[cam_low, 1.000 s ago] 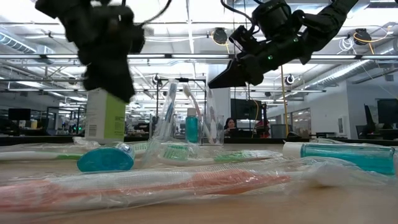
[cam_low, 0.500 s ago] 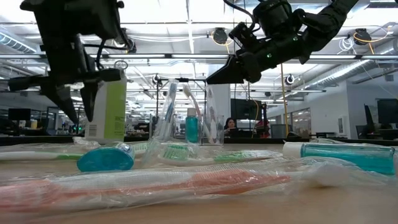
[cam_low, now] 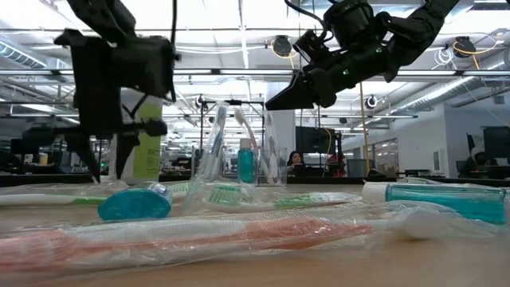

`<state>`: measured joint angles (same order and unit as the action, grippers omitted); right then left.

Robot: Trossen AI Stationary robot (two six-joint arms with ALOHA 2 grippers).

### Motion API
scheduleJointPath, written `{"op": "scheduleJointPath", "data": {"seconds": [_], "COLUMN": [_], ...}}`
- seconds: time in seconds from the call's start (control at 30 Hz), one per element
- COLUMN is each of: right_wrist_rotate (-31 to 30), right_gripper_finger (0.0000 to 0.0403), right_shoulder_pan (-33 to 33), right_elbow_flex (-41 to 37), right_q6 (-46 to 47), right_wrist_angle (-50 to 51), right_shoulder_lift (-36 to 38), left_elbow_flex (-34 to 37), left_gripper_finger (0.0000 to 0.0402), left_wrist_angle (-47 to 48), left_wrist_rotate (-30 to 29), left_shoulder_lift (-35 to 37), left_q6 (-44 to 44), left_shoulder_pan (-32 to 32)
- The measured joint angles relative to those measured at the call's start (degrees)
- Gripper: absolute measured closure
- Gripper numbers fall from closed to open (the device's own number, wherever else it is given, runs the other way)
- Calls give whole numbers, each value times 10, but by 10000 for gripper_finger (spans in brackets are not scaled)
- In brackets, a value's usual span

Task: Pick & Place toothbrushing station
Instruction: Put the orange toothbrush into the transparent organizer

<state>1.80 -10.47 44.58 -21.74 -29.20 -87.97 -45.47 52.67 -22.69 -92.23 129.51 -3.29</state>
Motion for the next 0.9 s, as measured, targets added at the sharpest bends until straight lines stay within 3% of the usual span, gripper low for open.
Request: {"op": "scheduleJointPath", "data": {"seconds": [0.17, 0.43, 0.57, 0.73, 0.9], "right_wrist_rotate": [0, 0, 0, -1, -1], "right_gripper_finger": [293, 293, 293, 293, 293], "right_shoulder_pan": [10, 24, 31, 39, 47], "right_elbow_flex": [0, 0, 0, 0, 0], "right_q6": [0, 0, 0, 0, 8], "right_wrist_angle": [3, 7, 16, 28, 29], "right_shoulder_lift": [0, 0, 0, 0, 0], "left_elbow_flex": [-2, -2, -1, -1, 1], "left_gripper_finger": [275, 277, 310, 383, 373], "left_wrist_angle": [-2, -29, -60, -71, -72], "left_wrist_rotate": [19, 4, -8, -17, -43], "left_shoulder_lift": [-36, -44, -44, -44, -39], "left_q6": [-13, -187, -256, -321, -377], "left_shoulder_pan": [26, 71, 80, 80, 72]}}
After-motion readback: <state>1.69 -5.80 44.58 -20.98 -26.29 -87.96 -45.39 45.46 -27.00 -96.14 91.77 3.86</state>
